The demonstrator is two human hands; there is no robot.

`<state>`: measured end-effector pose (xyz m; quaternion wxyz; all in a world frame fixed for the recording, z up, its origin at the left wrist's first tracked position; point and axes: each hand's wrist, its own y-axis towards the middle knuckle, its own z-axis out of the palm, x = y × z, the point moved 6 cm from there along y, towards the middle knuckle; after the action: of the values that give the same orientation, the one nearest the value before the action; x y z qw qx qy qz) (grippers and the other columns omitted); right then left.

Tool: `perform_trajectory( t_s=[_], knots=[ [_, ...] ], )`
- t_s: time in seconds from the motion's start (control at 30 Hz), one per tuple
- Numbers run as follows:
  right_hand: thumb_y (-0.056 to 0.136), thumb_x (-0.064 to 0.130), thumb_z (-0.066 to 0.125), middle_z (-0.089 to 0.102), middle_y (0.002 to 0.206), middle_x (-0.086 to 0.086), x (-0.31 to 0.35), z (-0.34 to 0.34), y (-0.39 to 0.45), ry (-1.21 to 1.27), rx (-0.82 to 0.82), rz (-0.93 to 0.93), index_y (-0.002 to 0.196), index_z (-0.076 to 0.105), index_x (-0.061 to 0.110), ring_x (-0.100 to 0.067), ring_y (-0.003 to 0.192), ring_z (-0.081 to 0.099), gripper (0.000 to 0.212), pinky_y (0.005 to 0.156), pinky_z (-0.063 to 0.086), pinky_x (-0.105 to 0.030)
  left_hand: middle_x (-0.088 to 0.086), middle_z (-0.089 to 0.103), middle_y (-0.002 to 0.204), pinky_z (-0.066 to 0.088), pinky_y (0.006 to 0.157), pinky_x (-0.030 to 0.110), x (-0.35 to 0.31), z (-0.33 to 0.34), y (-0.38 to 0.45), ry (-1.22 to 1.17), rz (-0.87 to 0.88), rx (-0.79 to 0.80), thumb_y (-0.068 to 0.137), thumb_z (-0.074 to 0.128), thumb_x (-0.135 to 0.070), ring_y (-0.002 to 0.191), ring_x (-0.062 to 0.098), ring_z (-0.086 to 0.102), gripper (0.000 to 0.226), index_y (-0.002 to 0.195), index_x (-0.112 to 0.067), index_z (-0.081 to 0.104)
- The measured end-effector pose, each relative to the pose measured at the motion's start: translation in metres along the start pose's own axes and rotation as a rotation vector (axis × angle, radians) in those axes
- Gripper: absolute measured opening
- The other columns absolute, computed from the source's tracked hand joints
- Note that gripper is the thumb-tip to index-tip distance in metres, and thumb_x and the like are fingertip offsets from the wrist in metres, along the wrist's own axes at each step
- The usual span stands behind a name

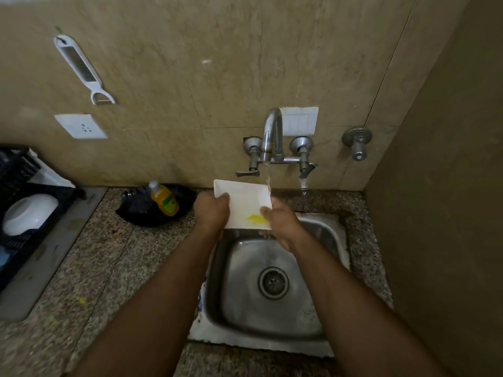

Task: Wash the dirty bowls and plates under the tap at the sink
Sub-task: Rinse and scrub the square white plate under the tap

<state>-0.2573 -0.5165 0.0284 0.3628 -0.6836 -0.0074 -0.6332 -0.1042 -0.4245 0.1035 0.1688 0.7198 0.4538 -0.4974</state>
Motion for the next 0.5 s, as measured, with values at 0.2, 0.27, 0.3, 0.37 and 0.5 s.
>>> perform_trajectory(
  t_s=[0.2, 0.27, 0.3, 0.37, 0.5],
  knots=[
    [0.105, 0.046, 0.048, 0.072, 0.101, -0.007, 0.015, -0.008, 0.006, -0.124, -0.221, 0.005, 0.115, 0.068, 0.018, -0.028, 0.091, 0.070, 0.036, 0.054, 0.050, -0.030, 0.020, 0.070, 0.120, 0.058, 0.096, 0.053, -0.003, 0.008, -0.012, -0.025, -0.015, -0.021, 0.095, 0.063, -0.028, 0.108, 0.037, 0.068, 0.043, 0.126, 0.002, 0.065],
    [0.105, 0.026, 0.052, 0.074, 0.110, -0.008, 0.015, -0.006, 0.004, -0.043, 0.009, 0.016, 0.126, 0.064, 0.020, -0.029, 0.099, 0.072, 0.025, 0.061, 0.055, -0.035, 0.019, 0.072, 0.115, 0.059, 0.093, 0.054, 0.003, 0.004, -0.006, -0.090, -0.015, -0.045, 0.086, 0.061, -0.036, 0.103, 0.037, 0.070, 0.053, 0.123, 0.001, 0.067],
    [0.104, 0.016, 0.054, 0.074, 0.113, -0.008, 0.014, -0.007, 0.003, -0.011, 0.103, 0.006, 0.129, 0.063, 0.019, -0.028, 0.102, 0.072, 0.027, 0.063, 0.057, -0.036, 0.018, 0.073, 0.113, 0.060, 0.091, 0.054, 0.005, 0.001, -0.004, -0.102, -0.007, -0.056, 0.082, 0.060, -0.038, 0.100, 0.036, 0.071, 0.056, 0.121, 0.001, 0.069],
    [0.102, 0.013, 0.057, 0.074, 0.110, -0.010, 0.010, -0.010, 0.000, -0.008, 0.130, -0.005, 0.127, 0.064, 0.013, -0.029, 0.095, 0.073, 0.026, 0.058, 0.056, -0.034, 0.017, 0.073, 0.113, 0.060, 0.091, 0.053, 0.005, 0.002, -0.007, -0.076, -0.008, -0.027, 0.085, 0.061, -0.037, 0.100, 0.034, 0.071, 0.053, 0.122, -0.001, 0.069],
    [0.100, 0.051, 0.056, 0.073, 0.096, -0.008, 0.012, -0.018, 0.005, -0.196, -0.263, -0.001, 0.106, 0.072, 0.012, -0.026, 0.084, 0.069, 0.043, 0.072, 0.059, -0.040, 0.018, 0.068, 0.125, 0.058, 0.095, 0.050, 0.002, 0.013, -0.021, -0.042, -0.034, -0.023, 0.097, 0.061, -0.025, 0.109, 0.034, 0.068, 0.042, 0.131, 0.000, 0.062]
  ],
)
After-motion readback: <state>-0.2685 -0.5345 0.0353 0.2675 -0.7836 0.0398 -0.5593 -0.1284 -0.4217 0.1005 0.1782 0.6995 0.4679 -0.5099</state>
